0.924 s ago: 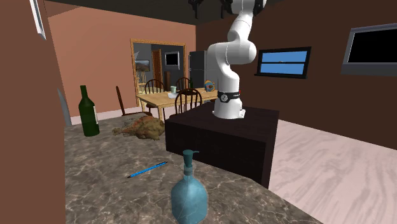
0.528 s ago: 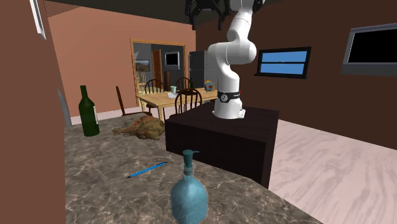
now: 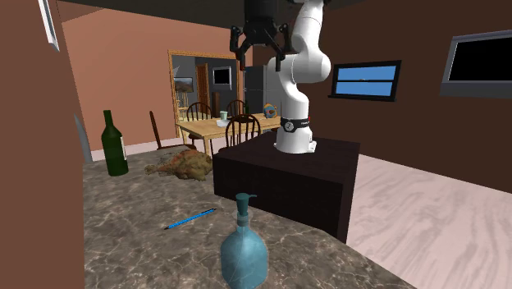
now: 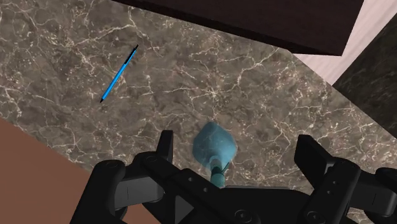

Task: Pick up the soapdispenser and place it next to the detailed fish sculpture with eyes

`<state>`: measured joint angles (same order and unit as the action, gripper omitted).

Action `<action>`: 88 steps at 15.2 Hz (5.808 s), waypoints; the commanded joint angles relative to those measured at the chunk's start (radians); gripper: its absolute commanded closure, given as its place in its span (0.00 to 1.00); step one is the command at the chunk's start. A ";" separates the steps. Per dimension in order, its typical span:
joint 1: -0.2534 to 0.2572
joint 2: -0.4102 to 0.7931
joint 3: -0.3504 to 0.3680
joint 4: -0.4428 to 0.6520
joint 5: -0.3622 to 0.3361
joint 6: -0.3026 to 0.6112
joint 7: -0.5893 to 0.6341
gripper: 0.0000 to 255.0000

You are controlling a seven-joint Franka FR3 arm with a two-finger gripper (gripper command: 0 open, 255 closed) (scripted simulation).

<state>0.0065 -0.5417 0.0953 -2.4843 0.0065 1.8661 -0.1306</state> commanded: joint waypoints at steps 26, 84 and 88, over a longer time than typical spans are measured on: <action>0.026 0.918 0.026 0.289 -0.057 0.638 0.054 0.00; 0.011 0.618 0.046 0.380 -0.001 0.249 0.020 1.00; 0.010 0.594 0.046 0.407 0.003 0.198 0.018 1.00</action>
<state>0.0175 0.0586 0.1420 -2.0843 0.0082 2.0776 -0.1103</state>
